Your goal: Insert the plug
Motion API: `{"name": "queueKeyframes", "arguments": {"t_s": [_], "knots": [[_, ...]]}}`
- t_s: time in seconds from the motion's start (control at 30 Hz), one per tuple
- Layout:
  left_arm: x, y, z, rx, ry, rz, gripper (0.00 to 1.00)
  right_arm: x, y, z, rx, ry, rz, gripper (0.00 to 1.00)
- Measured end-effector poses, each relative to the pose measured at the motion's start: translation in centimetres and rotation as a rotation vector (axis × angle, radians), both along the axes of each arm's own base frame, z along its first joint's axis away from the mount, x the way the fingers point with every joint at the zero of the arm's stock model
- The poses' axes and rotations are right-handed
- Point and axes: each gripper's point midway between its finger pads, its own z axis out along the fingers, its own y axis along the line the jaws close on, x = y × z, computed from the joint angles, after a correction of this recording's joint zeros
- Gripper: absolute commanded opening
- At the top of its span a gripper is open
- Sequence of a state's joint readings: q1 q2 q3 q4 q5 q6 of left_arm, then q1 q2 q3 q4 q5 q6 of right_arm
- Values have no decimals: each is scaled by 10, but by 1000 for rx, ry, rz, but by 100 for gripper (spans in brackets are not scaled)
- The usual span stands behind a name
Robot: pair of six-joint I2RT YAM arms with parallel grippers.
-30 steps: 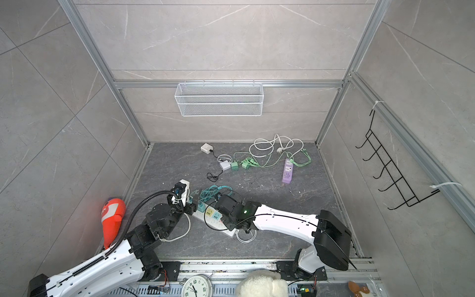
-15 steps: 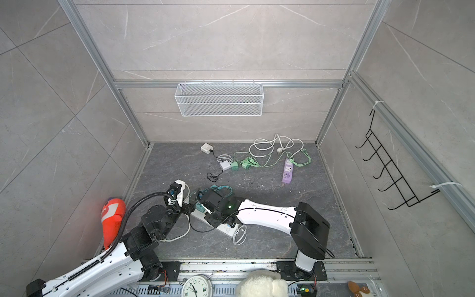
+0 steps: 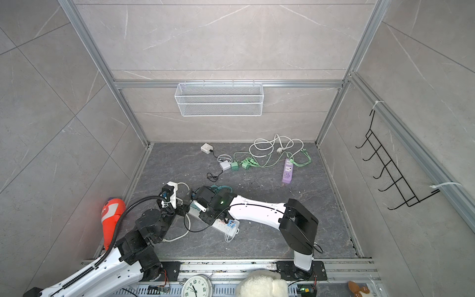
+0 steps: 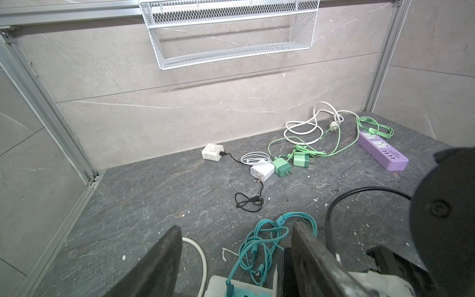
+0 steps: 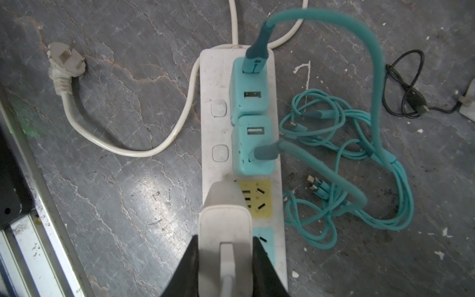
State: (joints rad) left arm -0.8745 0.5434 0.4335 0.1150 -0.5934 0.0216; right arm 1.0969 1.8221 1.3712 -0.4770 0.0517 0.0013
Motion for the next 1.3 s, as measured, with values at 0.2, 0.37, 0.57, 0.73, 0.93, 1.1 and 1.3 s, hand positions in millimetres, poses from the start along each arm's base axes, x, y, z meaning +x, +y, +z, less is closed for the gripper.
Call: {"name": "queueKeyframes", "arguments": {"t_s": [0.2,0.37,0.57,0.73,0.93,1.1,1.3], "knots": [[-1,0,-1,2,2,-4,70,8,-3,-3,-10,2,2,7],[-2,1,-2,9,8,-5,70,19,-6,-2,-13,-4,-2,7],[-2,1,-2,8,6,-5,70,23,-7,1,-16,4,8,7],[-2,1,-2,8,7,-5,70,19,-5,-3,-19,28,28,7],[-2,1,-3,8,7,-5,70,17,-4,-4,-16,37,34,7],[-2,1,-3,11,9,-5,70,17,-4,-4,-16,36,33,6],[-2,1,-4,13,11,-5,70,19,-6,-5,-28,27,25,6]]}}
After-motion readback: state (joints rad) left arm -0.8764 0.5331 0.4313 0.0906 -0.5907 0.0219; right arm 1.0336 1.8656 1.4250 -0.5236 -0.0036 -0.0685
